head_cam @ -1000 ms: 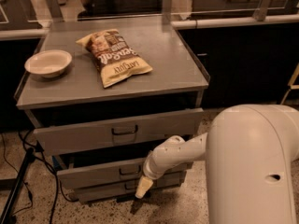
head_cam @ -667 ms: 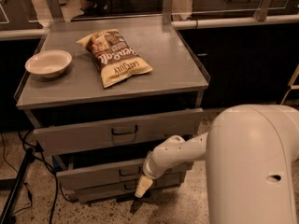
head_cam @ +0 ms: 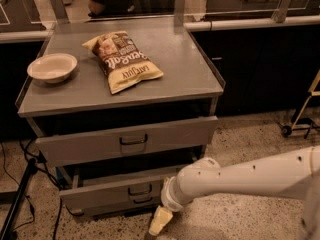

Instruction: Open middle drawer

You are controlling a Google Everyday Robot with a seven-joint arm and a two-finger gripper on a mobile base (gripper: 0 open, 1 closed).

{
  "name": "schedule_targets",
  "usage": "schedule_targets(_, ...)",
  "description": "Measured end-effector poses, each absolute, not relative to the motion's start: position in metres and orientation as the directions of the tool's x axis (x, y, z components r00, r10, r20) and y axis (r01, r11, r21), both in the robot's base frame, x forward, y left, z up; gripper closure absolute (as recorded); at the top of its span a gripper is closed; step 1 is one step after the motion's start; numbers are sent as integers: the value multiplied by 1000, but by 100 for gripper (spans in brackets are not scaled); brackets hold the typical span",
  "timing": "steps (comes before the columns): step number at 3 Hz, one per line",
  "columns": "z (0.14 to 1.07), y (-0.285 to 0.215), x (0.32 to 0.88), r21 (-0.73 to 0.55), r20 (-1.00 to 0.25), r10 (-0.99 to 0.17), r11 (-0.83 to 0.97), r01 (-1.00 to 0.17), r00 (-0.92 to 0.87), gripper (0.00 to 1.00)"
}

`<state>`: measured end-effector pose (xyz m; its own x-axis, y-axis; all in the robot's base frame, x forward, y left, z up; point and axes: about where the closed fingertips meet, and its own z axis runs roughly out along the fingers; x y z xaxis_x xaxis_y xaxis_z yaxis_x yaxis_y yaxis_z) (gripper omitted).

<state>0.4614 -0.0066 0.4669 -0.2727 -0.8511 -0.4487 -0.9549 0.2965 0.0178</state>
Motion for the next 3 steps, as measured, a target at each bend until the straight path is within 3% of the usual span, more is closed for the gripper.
schedule_targets(1, 494, -12, 429, 21, -464, -842, 300, -954, -275, 0)
schedule_targets(3, 486, -10, 465, -32, -441, -857, 313, -949, -267, 0)
